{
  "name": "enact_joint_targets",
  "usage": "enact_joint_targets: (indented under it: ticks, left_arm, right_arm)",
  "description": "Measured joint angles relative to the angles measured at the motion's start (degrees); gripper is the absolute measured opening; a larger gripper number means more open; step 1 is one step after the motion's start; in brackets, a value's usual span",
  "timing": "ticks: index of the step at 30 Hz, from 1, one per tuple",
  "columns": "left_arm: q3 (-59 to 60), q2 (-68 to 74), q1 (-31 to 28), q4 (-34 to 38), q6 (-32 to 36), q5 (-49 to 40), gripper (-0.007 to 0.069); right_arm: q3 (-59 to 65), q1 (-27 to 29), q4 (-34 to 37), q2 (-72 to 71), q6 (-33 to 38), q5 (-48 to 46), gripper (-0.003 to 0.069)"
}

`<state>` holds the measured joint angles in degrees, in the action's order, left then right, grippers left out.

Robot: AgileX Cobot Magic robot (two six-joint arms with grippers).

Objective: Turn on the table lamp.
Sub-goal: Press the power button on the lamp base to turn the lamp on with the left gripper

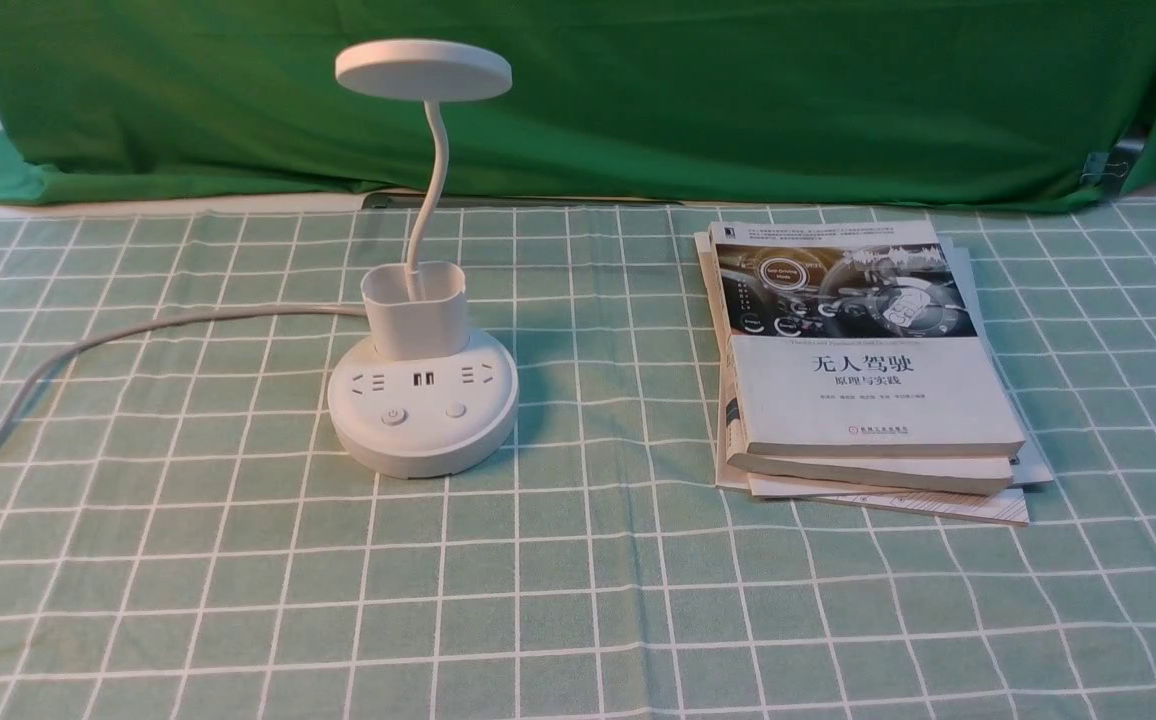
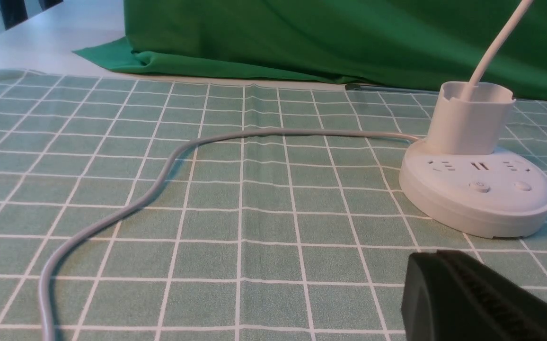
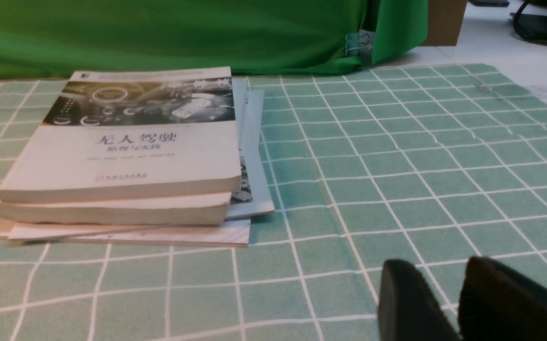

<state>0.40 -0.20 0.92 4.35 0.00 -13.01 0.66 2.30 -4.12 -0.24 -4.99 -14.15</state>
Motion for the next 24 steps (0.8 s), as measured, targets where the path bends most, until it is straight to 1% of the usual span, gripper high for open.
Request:
enact_joint_targets:
  ticks: [5,16,24]
  left_arm:
    - [0.00,0.00,0.00,-2.84,0.00,0.00,0.0001]
    - [0.00,0.00,0.00,-3.58,0.00,0.36,0.0001]
    - [0.00,0.00,0.00,-2.94,0.00,6.40,0.0001]
  right_arm:
    - [0.00,0.00,0.00,0.00,0.00,0.00,0.0240]
    - [0.00,0.00,-0.05,0.00,0.00,-0.06,0.0240]
    - [0.00,0.00,-0.05,0.00,0.00,-0.06,0.0240]
